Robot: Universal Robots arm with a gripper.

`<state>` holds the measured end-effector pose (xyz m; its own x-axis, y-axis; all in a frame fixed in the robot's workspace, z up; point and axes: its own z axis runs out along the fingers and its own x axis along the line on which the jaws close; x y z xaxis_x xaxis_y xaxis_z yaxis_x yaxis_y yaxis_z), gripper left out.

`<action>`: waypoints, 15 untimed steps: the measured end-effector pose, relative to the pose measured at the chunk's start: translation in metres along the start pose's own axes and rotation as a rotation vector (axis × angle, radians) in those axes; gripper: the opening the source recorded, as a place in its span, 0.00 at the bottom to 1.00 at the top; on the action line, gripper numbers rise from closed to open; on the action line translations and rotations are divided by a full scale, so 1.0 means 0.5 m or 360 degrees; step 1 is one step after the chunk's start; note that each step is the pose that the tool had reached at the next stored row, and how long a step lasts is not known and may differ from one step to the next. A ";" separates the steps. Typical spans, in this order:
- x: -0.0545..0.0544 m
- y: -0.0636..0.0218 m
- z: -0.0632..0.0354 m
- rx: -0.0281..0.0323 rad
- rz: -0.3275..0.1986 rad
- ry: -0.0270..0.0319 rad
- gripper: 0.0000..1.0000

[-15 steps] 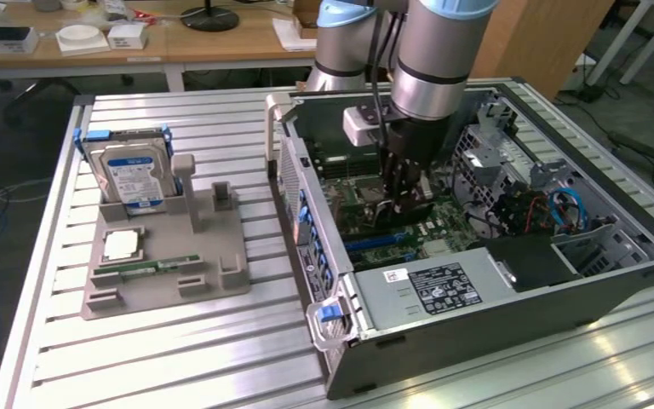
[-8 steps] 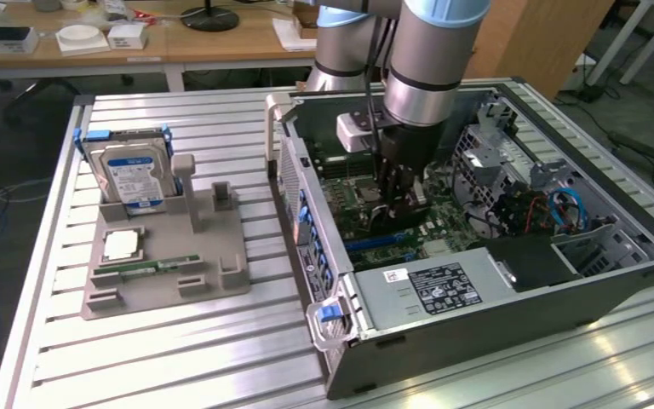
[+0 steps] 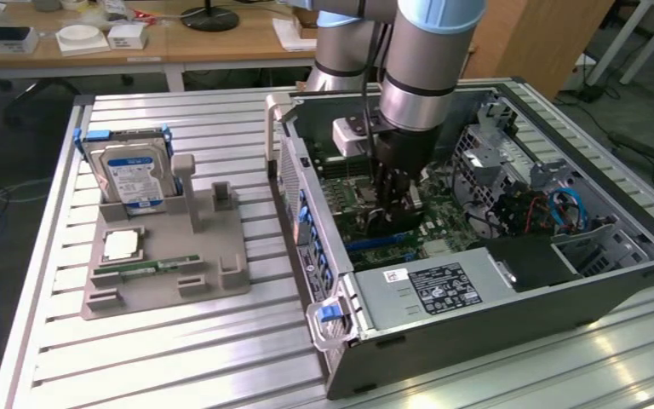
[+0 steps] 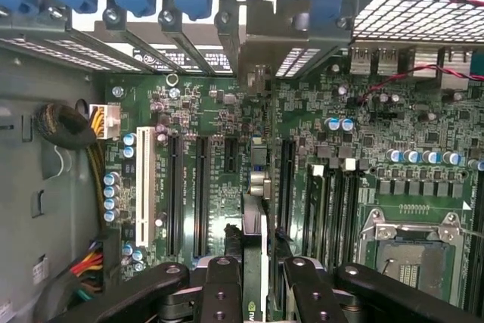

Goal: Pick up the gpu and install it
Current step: 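Insert the gpu into the slot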

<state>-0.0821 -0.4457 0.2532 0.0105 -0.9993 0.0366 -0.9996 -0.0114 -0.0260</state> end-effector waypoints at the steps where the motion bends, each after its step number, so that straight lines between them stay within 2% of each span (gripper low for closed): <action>1: 0.000 0.001 0.000 -0.00002 0.0000 0.00002 0.26; 5: 0.000 0.007 0.002 0.00001 0.0000 0.00001 0.26; 15: 0.000 0.007 0.006 0.00004 0.0000 0.00001 0.26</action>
<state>-0.0854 -0.4457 0.2500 0.0106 -0.9993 0.0367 -0.9996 -0.0116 -0.0262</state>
